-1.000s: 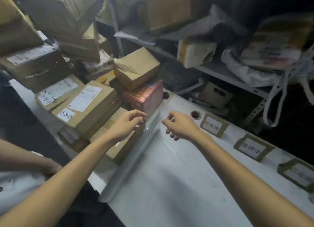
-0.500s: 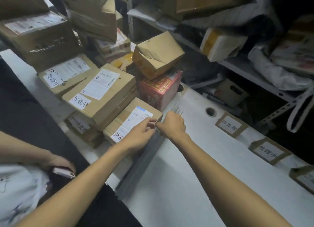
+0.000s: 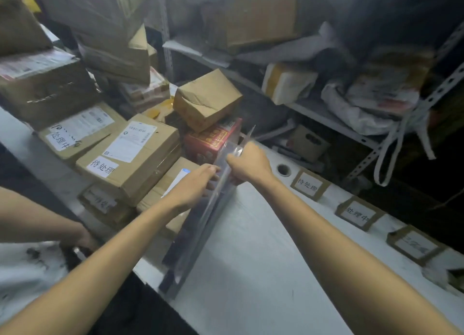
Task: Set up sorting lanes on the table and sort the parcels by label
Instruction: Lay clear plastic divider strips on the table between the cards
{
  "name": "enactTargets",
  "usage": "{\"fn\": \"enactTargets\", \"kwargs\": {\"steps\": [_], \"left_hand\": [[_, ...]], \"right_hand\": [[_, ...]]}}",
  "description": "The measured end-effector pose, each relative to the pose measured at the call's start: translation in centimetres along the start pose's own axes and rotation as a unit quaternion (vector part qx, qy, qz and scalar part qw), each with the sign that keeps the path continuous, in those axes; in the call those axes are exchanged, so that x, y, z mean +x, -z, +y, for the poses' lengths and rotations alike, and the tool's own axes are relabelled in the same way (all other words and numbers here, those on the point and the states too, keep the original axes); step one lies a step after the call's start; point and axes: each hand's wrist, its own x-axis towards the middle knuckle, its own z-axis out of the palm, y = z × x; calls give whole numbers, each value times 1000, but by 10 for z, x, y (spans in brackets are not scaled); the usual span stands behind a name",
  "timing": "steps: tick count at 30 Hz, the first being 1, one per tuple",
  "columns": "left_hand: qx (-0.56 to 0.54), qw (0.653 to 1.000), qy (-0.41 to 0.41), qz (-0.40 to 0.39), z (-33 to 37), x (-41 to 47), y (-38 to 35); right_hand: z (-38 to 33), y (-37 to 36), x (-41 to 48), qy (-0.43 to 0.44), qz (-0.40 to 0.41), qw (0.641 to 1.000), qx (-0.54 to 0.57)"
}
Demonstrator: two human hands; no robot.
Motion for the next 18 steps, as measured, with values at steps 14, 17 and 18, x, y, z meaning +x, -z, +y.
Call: {"fn": "enactTargets", "kwargs": {"steps": [14,17,18], "left_hand": [[191,953,-210,-102,93,28,-148],[249,928,-242,-139,85,36,-200],[269,919,-242,-155,80,38,-217]], "right_hand": [[89,177,-33,-67,195,978,-37],[141,192,-38,-114,194,973,-44],[159,194,-37,-127,193,972,-48]]}}
